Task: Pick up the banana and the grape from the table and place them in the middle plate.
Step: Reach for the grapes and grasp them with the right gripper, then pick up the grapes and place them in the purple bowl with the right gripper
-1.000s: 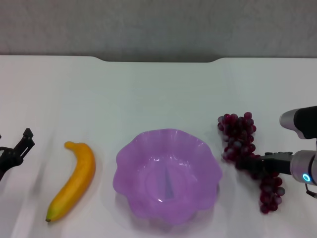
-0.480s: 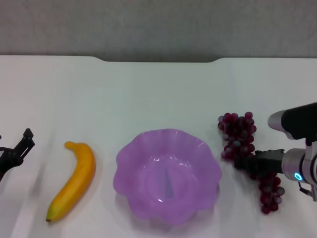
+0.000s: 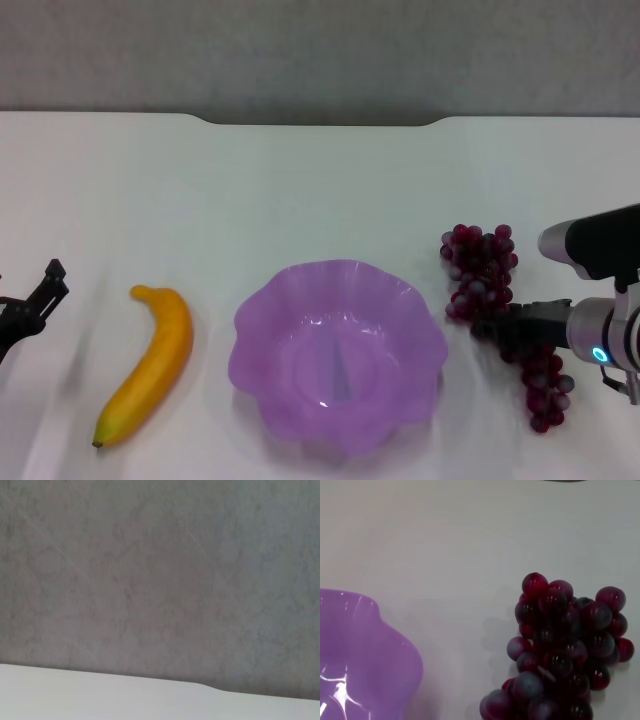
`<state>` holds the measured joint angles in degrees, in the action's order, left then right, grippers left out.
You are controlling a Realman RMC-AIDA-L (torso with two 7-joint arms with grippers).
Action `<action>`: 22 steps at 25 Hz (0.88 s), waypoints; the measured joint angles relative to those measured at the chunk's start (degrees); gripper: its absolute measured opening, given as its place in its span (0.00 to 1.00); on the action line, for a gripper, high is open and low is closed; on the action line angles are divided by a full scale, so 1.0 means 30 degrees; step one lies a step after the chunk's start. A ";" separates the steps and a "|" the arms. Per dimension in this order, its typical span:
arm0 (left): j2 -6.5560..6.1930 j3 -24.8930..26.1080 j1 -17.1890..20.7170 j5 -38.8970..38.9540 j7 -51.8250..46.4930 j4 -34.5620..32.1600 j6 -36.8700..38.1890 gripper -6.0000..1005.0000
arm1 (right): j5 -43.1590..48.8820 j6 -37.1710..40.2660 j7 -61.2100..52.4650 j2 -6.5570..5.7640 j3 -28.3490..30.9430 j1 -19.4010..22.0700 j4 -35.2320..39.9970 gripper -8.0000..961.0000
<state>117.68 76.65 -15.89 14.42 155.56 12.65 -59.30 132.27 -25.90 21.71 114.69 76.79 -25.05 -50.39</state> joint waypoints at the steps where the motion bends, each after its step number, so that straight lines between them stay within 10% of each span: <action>1: 0.0000 -0.0003 -0.0001 0.0000 0.0001 0.0001 -0.0002 0.90 | 0.0000 0.0006 0.0000 0.0000 -0.0016 -0.0001 0.0015 0.57; 22: 0.0000 0.0109 0.0018 0.0000 0.0000 0.0030 -0.0008 0.90 | 0.0121 0.0303 -0.0010 -0.0022 0.0005 0.0172 0.0121 0.45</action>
<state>117.68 76.98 -15.83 14.42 155.56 12.75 -59.33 132.63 -24.99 21.68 114.62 76.81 -24.54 -50.02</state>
